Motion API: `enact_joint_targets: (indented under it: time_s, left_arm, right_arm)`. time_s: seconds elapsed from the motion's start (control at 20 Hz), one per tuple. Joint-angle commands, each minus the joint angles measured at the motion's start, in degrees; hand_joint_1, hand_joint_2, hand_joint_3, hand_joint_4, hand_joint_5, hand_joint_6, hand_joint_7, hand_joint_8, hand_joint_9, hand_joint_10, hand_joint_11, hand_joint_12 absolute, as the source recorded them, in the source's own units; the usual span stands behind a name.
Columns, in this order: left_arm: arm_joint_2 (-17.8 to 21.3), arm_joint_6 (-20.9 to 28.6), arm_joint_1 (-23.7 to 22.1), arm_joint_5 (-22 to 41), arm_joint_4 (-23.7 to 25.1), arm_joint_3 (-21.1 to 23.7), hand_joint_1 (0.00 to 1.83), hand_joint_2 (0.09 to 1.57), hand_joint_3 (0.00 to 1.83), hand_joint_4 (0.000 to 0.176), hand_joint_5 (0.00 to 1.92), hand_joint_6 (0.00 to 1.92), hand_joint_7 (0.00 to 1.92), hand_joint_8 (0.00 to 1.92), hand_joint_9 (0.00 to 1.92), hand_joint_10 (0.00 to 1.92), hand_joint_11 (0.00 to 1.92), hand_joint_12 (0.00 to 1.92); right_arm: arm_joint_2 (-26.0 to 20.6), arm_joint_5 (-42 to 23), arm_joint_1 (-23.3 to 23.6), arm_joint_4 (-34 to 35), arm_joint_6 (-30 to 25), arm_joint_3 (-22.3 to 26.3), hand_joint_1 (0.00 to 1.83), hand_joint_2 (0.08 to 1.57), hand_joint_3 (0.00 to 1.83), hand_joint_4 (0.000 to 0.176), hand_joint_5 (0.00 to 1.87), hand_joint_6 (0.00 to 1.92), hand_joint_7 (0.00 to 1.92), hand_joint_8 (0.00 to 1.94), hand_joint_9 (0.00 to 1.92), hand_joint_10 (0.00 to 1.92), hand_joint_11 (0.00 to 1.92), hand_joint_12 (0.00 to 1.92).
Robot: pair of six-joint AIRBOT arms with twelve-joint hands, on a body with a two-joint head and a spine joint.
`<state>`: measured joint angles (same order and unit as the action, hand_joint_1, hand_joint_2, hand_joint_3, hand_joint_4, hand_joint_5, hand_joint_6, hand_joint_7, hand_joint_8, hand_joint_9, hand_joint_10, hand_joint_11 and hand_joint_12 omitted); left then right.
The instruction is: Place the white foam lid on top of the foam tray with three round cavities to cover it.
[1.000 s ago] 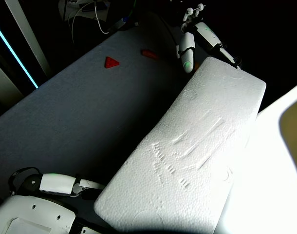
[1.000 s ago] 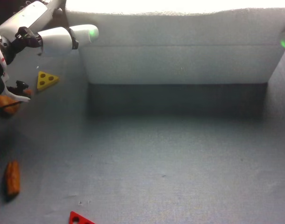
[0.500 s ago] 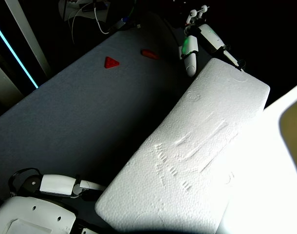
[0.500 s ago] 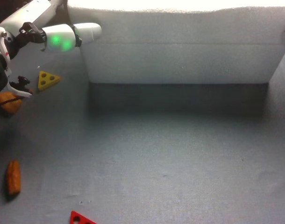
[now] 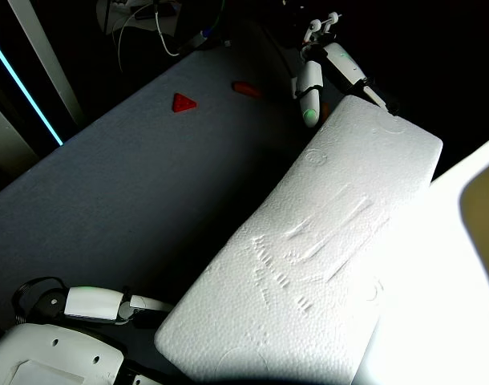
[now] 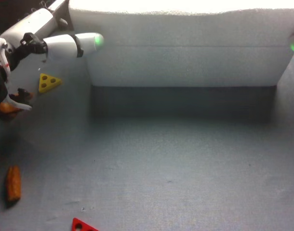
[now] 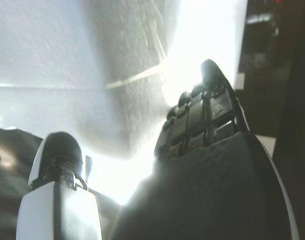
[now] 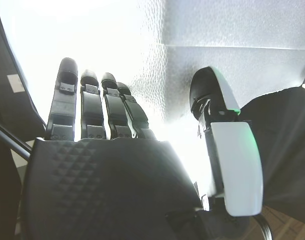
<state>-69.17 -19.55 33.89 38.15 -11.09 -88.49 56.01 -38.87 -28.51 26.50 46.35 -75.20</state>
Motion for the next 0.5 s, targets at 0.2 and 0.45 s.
enact_joint_targets:
  time_s: [0.2,0.45]
  left_arm:
    - [0.5,-0.1,0.9,5.0,0.4,0.5,0.37,1.07,0.0,0.007,0.01,0.0,0.0,0.0,0.0,0.0,0.0,0.91]
    - [0.8,-0.1,1.2,5.4,0.1,0.5,0.37,1.09,0.0,0.003,0.01,0.0,0.0,0.0,0.0,0.0,0.0,0.77]
  right_arm:
    - [-1.3,-3.5,-0.4,-1.3,0.1,0.5,0.41,1.24,0.0,0.0,0.0,0.0,0.0,0.0,0.0,0.0,0.0,0.65]
    - [-2.9,-3.7,-0.5,0.8,3.1,1.6,0.46,1.24,0.0,0.0,0.0,0.0,0.0,0.0,0.0,0.0,0.0,0.17]
